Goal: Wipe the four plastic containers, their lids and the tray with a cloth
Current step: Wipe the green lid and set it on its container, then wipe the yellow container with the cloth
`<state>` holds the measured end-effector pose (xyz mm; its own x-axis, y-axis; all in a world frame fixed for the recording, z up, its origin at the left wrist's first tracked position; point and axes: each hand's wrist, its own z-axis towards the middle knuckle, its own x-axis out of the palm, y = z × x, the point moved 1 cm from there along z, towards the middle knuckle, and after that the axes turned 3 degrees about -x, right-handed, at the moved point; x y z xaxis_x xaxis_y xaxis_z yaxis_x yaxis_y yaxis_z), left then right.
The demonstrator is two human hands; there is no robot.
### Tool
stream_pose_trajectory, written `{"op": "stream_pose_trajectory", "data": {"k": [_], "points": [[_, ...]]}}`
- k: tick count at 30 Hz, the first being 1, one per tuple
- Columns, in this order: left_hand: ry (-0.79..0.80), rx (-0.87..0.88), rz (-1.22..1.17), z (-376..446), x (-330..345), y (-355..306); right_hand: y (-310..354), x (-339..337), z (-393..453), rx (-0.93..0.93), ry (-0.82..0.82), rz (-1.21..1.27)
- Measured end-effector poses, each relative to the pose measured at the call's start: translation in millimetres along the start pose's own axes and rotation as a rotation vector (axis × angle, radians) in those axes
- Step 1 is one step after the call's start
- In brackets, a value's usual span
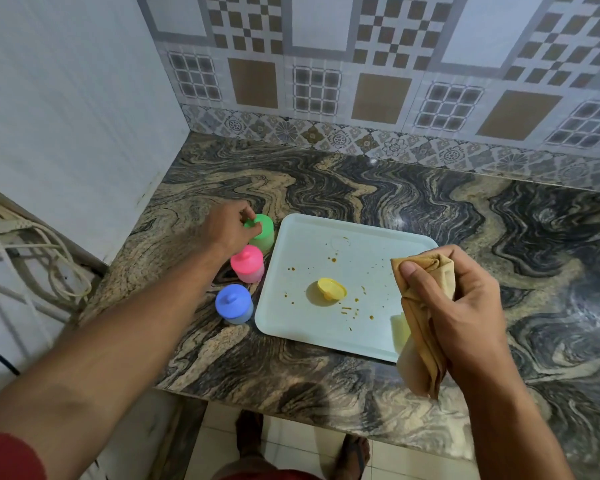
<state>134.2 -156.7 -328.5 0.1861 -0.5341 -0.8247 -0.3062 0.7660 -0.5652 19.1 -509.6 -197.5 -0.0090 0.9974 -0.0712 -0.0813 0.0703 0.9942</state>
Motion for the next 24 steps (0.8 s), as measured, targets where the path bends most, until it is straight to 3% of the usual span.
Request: {"op": "stream_pose_trajectory", "data": {"k": [11, 17, 24], "points": [[0.032, 0.006, 0.065, 5, -2, 3, 3, -17, 0, -0.032, -0.077, -0.019], [-0.159, 0.164, 0.009, -25, -8, -50, 4, -53, -3, -0.047, -0.193, -0.043], [0.304, 0.563, -0.083, -135, 71, -142, -4, -95, -21, -0.002, -0.385, -0.010]]}}
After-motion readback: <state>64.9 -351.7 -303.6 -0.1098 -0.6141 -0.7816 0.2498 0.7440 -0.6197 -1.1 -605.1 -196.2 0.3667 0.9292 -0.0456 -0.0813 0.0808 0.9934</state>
